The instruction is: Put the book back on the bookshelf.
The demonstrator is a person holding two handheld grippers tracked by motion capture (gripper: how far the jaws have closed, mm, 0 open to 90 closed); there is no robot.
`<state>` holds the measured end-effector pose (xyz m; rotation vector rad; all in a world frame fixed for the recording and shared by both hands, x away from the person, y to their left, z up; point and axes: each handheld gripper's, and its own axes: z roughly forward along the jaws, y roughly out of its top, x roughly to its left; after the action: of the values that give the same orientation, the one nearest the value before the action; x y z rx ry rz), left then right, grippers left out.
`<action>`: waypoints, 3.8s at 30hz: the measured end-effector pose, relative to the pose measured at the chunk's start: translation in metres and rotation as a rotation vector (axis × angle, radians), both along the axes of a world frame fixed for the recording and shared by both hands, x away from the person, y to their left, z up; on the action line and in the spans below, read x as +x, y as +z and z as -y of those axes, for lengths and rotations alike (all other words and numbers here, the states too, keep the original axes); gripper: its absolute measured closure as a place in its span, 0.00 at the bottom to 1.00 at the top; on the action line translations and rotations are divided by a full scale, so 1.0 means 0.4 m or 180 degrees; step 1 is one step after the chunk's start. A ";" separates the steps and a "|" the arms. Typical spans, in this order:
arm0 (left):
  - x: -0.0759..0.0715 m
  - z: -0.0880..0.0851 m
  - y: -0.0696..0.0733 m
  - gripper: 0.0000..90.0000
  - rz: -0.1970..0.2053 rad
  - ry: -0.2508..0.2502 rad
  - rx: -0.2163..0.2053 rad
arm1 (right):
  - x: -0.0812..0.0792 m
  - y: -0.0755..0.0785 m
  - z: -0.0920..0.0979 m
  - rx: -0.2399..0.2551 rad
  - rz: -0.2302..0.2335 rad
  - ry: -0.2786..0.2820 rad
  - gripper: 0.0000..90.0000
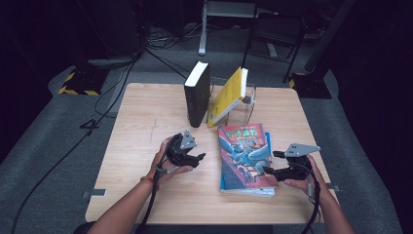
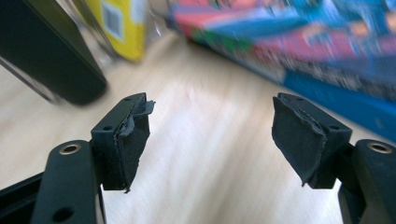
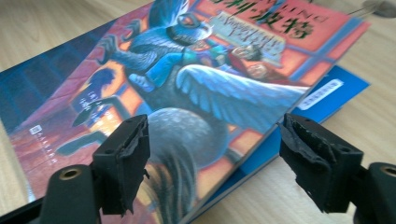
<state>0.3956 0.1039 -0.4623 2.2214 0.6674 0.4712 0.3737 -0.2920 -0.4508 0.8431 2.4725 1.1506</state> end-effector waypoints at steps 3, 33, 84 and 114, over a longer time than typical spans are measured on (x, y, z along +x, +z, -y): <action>-0.025 -0.003 -0.014 0.31 -0.0070 -0.0093 0.0080 | 0.001 -0.009 -0.013 -0.0091 -0.0098 0.0085 0.25; -0.081 -0.056 -0.100 0.25 -0.0556 -0.0284 0.0014 | 0.024 -0.014 -0.004 -0.0120 -0.0815 0.0274 0.13; 0.074 0.108 -0.089 0.51 -0.0448 -0.0316 -0.0138 | 0.032 0.014 -0.007 0.0292 -0.0287 0.0315 0.82; 0.204 0.143 -0.083 0.64 -0.0208 0.0127 -0.0296 | 0.026 0.018 0.002 0.0448 -0.0230 0.0403 0.83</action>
<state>0.4770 0.0466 -0.4956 2.1469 0.7542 0.3814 0.3841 -0.2929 -0.4437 0.7877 2.5597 1.3746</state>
